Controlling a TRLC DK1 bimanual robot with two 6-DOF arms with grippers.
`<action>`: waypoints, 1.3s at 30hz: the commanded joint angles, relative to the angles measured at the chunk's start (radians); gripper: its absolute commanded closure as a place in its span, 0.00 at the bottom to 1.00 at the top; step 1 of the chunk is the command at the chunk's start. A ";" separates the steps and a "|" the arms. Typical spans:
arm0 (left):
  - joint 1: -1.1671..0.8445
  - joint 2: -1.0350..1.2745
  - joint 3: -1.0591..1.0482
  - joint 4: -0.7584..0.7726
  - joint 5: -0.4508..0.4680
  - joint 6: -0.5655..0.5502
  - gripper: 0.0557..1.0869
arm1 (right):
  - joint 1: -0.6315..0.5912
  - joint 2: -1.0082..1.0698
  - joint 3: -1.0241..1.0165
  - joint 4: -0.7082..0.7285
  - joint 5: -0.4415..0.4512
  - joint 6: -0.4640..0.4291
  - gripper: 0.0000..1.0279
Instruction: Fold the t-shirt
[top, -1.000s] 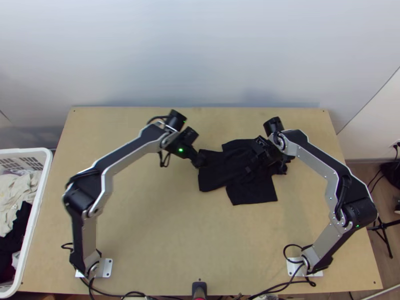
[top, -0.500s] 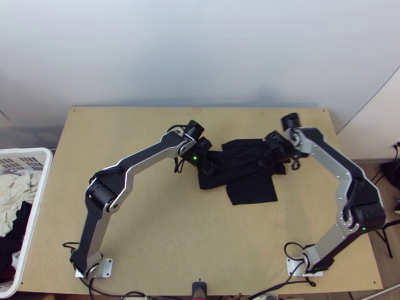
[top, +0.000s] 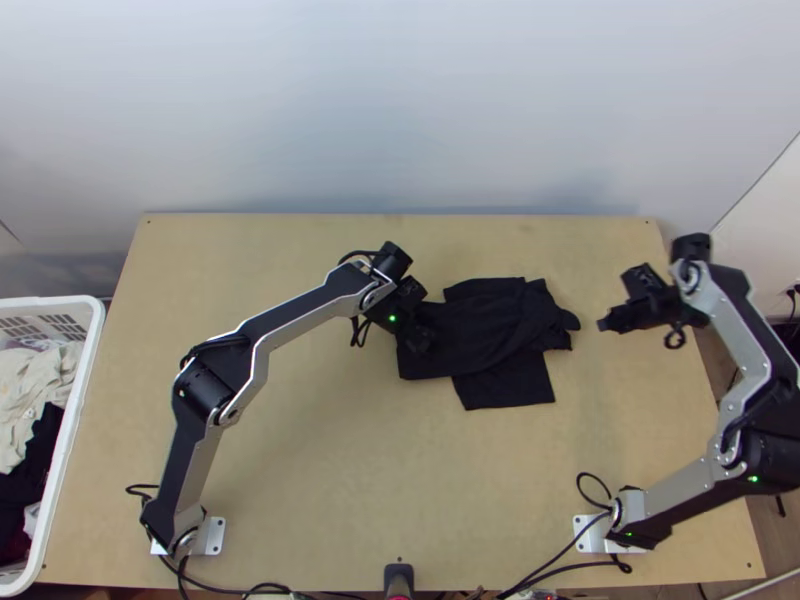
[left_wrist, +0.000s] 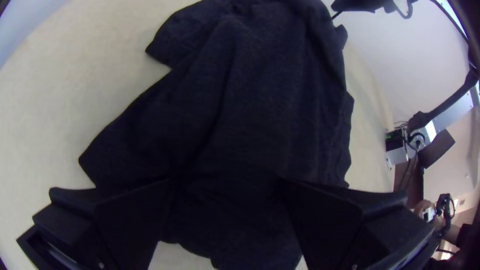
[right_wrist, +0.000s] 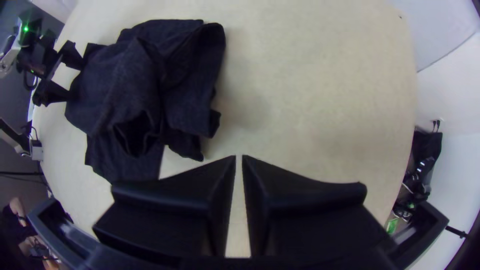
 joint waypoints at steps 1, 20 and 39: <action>0.008 -0.150 -0.036 -0.058 0.084 0.039 0.05 | -0.054 -0.032 0.046 -0.101 -0.095 -0.009 0.53; 0.166 -0.414 -0.137 -0.213 0.325 0.119 0.05 | 0.023 0.426 0.419 -0.435 -0.460 -0.130 0.05; 0.254 -0.526 -0.273 -0.224 0.322 0.152 0.05 | 0.287 0.282 0.416 -0.547 -0.550 -0.173 0.53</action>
